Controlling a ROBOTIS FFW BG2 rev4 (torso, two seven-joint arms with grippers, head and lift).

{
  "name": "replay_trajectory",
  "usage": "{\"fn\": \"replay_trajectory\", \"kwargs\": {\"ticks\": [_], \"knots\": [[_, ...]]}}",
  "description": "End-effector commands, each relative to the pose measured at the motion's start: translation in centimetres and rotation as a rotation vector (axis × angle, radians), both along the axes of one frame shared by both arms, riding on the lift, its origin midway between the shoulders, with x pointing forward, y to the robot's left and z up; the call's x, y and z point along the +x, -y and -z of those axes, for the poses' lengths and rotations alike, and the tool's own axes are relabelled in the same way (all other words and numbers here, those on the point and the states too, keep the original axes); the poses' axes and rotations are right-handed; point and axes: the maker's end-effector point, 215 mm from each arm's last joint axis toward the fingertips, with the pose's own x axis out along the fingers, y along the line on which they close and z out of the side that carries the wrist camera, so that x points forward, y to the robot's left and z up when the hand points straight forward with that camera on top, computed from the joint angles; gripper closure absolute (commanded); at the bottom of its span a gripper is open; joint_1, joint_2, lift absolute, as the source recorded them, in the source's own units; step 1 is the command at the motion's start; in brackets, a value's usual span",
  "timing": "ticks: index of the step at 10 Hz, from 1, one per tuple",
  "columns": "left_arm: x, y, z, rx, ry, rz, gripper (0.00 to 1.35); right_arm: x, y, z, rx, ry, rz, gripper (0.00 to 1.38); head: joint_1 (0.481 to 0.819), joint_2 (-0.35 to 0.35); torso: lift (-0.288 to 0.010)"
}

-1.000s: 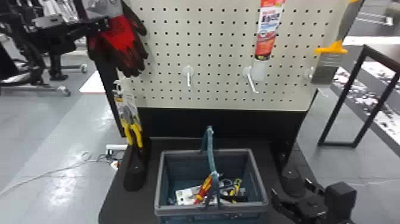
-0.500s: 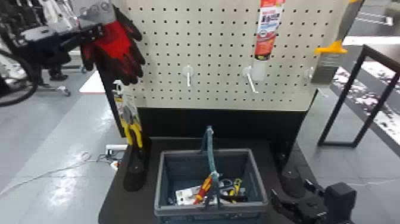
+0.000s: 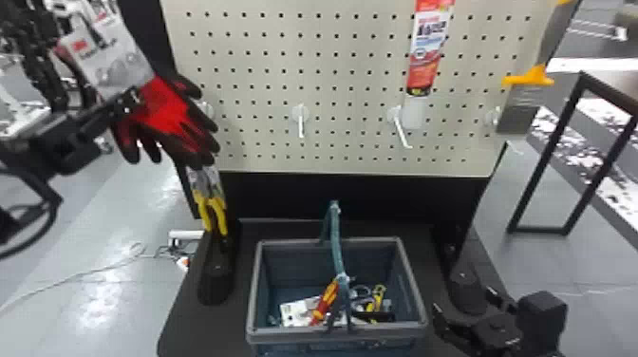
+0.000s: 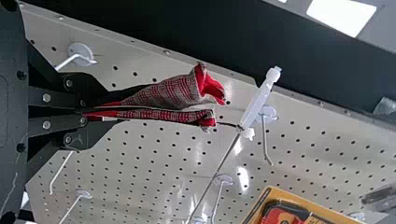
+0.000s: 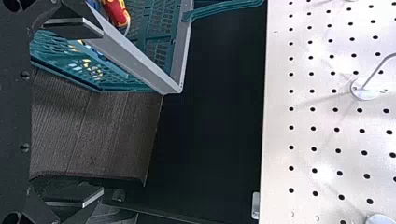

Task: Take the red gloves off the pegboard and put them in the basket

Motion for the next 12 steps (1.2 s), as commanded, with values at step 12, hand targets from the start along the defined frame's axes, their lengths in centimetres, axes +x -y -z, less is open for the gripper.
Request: {"fn": "replay_trajectory", "kwargs": {"ticks": [12], "knots": [[-3.1,11.7,17.0,-0.298,-0.328,0.159,1.21,-0.1,-0.1,0.4,0.002,-0.010,-0.005,0.12,0.549,0.000,-0.100]]}}
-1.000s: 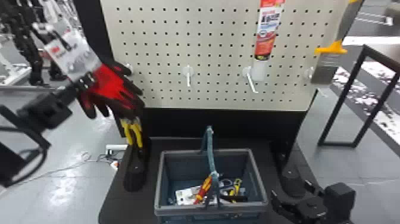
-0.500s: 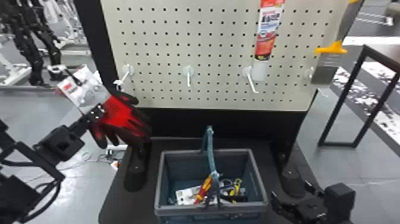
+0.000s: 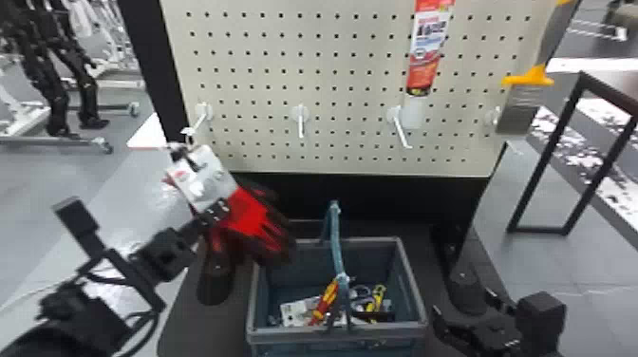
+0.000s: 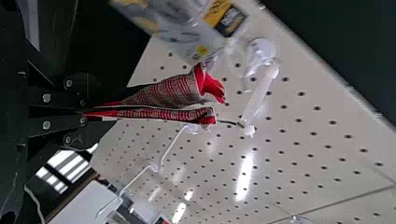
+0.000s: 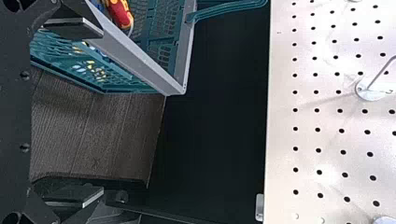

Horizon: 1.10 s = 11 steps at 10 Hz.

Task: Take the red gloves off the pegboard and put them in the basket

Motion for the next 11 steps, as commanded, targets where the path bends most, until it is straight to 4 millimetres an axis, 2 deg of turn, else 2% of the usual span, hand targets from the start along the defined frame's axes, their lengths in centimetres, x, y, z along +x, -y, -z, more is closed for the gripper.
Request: {"fn": "replay_trajectory", "kwargs": {"ticks": [1,4,8,11], "knots": [[0.0,2.8,1.6,-0.030,-0.032,0.055,1.21,0.0,0.0,0.0,0.001,0.000,-0.001,0.12,0.549,0.000,-0.100],[-0.1,5.5,3.1,-0.041,-0.059,0.110,1.21,0.0,-0.1,-0.1,0.005,0.001,-0.002,0.12,0.549,0.000,-0.100],[-0.5,10.3,4.7,-0.052,-0.085,0.222,1.21,0.2,-0.2,-0.2,0.013,0.002,-0.007,0.12,0.549,0.000,-0.100],[-0.7,11.4,6.1,-0.034,-0.108,0.246,1.21,0.2,-0.2,-0.1,0.017,0.000,-0.009,0.12,0.549,0.000,-0.100]]}}
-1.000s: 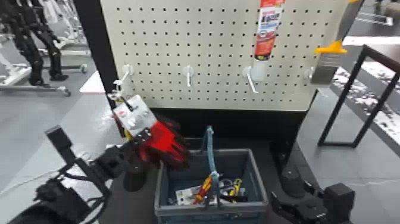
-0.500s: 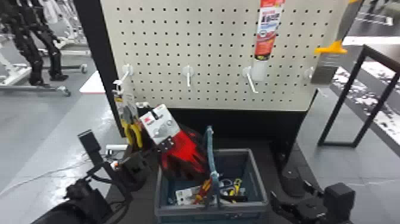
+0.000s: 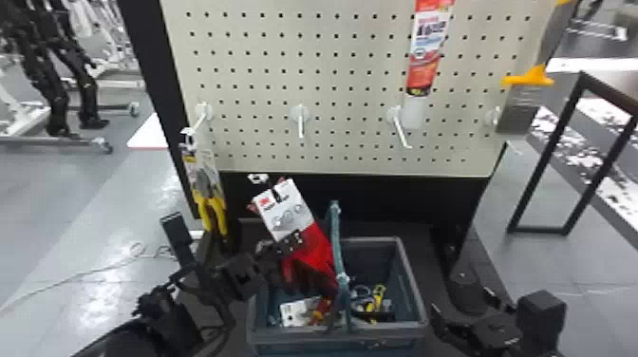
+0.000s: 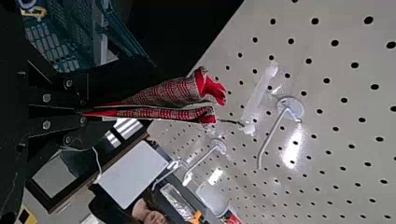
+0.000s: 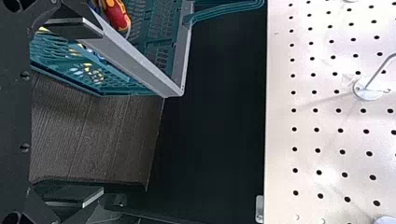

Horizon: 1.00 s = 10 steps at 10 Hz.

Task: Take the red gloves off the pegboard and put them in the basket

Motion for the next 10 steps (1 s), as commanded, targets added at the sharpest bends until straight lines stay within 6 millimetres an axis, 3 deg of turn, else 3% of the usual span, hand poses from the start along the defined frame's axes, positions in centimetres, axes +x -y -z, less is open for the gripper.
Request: {"fn": "replay_trajectory", "kwargs": {"ticks": [1,3,4,5,6,8,10], "knots": [[-0.15,0.65,0.81,0.008,-0.014,0.012,1.21,0.01,-0.01,-0.02,0.003,0.000,0.000,0.12,0.549,0.000,-0.100],[-0.24,1.06,1.51,0.017,-0.025,0.023,1.18,-0.01,0.01,0.02,0.008,-0.002,-0.001,0.12,0.549,0.000,-0.100],[-0.28,1.12,1.57,0.017,-0.030,0.029,0.70,-0.01,0.06,0.02,0.007,-0.002,-0.001,0.12,0.549,0.000,-0.100],[-0.19,0.95,1.38,0.019,-0.020,0.028,0.12,-0.01,0.10,0.02,0.007,-0.002,-0.001,0.12,0.549,0.000,-0.100],[-0.10,0.86,1.10,0.016,-0.010,0.024,0.01,-0.01,0.10,0.02,0.007,-0.002,-0.001,0.12,0.549,0.000,-0.100],[-0.07,0.83,0.95,0.014,-0.007,0.023,0.25,-0.01,0.10,0.02,0.007,-0.002,-0.001,0.12,0.549,0.000,-0.100],[-0.02,0.83,0.79,0.011,-0.003,0.023,0.28,-0.01,0.10,0.00,0.008,-0.002,-0.001,0.12,0.549,0.000,-0.100]]}}
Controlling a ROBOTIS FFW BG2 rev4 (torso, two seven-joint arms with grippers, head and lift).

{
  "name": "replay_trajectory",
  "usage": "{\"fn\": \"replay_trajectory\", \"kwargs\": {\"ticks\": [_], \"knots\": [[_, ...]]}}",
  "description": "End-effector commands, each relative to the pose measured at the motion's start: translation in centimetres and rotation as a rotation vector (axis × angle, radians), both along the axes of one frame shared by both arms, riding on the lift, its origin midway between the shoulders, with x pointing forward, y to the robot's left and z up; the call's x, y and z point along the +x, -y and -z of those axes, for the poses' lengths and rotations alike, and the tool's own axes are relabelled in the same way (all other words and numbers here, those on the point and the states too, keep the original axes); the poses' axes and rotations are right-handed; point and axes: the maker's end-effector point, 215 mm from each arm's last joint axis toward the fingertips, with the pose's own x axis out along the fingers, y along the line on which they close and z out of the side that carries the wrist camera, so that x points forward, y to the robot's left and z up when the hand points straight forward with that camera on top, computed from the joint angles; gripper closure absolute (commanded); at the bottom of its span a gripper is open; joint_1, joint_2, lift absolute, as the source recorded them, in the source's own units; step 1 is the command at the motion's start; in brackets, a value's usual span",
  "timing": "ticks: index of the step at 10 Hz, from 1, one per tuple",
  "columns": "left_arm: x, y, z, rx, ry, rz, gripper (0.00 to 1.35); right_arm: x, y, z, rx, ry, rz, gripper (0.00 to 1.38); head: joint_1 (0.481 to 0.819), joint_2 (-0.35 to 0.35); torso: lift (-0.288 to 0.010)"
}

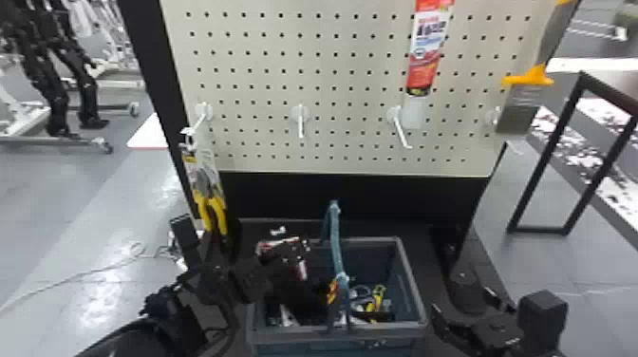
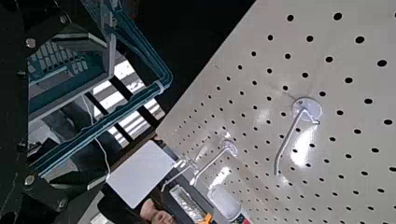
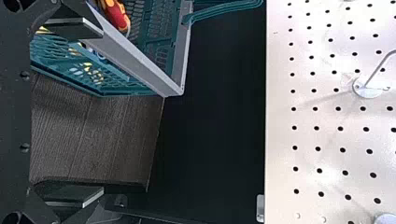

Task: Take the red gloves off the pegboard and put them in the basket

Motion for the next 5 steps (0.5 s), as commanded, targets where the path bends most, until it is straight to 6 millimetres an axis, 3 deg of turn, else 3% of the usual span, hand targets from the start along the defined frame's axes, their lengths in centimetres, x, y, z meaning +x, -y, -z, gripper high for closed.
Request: {"fn": "replay_trajectory", "kwargs": {"ticks": [1,5], "knots": [[-0.03,0.12,-0.10,-0.004,0.002,0.002,0.28,0.00,0.00,0.00,0.000,0.000,0.000,0.12,0.549,0.000,-0.100],[0.07,-0.08,-0.33,-0.006,0.011,-0.005,0.28,0.02,-0.01,-0.07,-0.001,0.001,0.000,0.12,0.549,0.000,-0.100]]}}
